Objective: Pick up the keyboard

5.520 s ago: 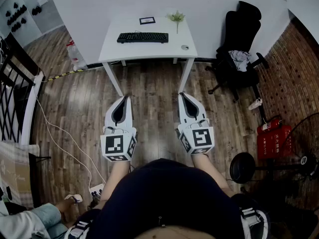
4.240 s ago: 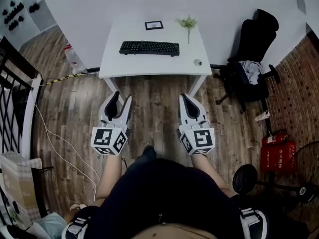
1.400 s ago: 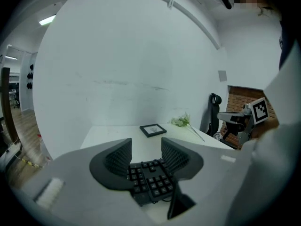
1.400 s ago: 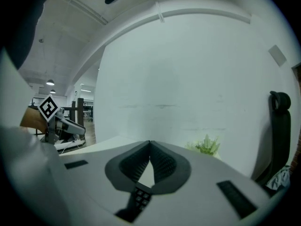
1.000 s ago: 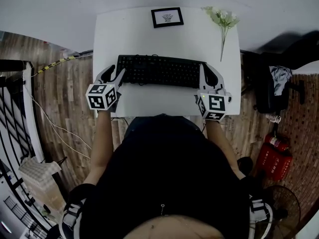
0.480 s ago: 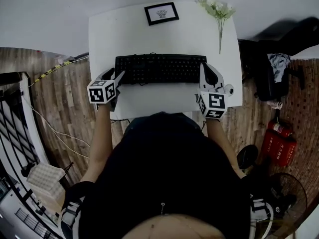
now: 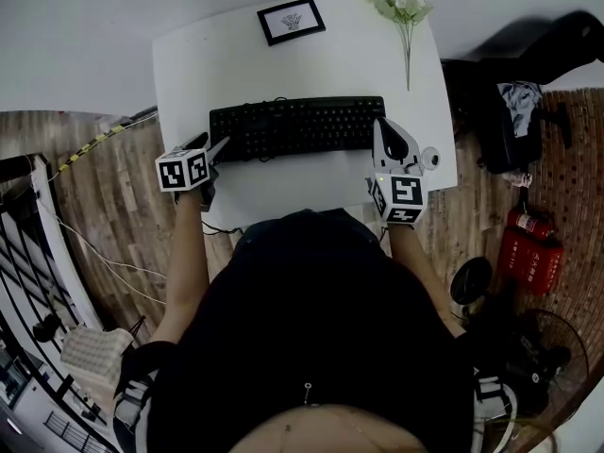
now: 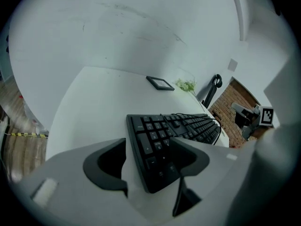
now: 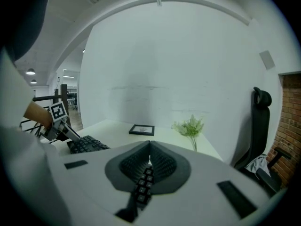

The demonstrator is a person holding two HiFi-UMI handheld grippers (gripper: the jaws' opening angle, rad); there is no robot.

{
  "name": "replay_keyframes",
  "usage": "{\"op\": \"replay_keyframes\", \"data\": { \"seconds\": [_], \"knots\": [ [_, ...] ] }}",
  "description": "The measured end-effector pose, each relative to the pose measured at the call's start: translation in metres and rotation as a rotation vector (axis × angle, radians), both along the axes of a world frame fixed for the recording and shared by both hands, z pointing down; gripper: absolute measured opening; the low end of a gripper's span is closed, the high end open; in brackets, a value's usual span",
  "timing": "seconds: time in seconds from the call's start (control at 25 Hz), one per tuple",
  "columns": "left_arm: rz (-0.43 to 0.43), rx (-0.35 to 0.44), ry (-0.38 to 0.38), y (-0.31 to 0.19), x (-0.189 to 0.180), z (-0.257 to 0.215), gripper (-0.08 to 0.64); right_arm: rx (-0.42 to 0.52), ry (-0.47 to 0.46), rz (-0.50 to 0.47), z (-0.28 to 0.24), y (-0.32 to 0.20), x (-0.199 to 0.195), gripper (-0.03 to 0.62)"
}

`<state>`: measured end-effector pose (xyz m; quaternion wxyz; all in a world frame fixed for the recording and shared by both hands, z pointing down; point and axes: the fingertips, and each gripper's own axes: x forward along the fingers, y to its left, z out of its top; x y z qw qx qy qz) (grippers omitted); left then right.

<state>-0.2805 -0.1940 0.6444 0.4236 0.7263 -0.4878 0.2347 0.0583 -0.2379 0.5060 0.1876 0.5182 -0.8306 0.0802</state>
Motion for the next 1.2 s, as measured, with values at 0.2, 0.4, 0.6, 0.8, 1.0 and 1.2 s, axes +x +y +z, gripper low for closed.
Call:
{"op": "replay_keyframes", "data": {
  "seconds": [0.2,0.4,0.6,0.8,1.0,1.2],
  "knots": [
    [0.008,-0.07,0.131,0.005,0.009,0.003,0.313,-0.007,0.007,0.021,0.005,0.001,0.008,0.012],
    [0.028,-0.12,0.166,0.008,0.016,0.008,0.319,-0.009,0.011,0.028,0.007,-0.004,0.01,0.012],
    [0.036,-0.153,0.163,0.009,0.016,0.01,0.319,-0.015,0.013,0.025,0.011,-0.006,0.01,0.012],
    [0.02,-0.18,0.161,0.007,0.015,0.012,0.291,-0.028,0.015,0.024,0.017,-0.008,0.009,0.012],
    [-0.005,-0.191,0.157,0.008,0.012,0.011,0.276,-0.041,0.016,0.026,0.023,-0.009,0.013,0.012],
    [-0.005,-0.177,0.142,0.006,0.014,0.005,0.268,-0.067,0.02,0.025,0.033,-0.011,0.021,0.012]
  ]
}}
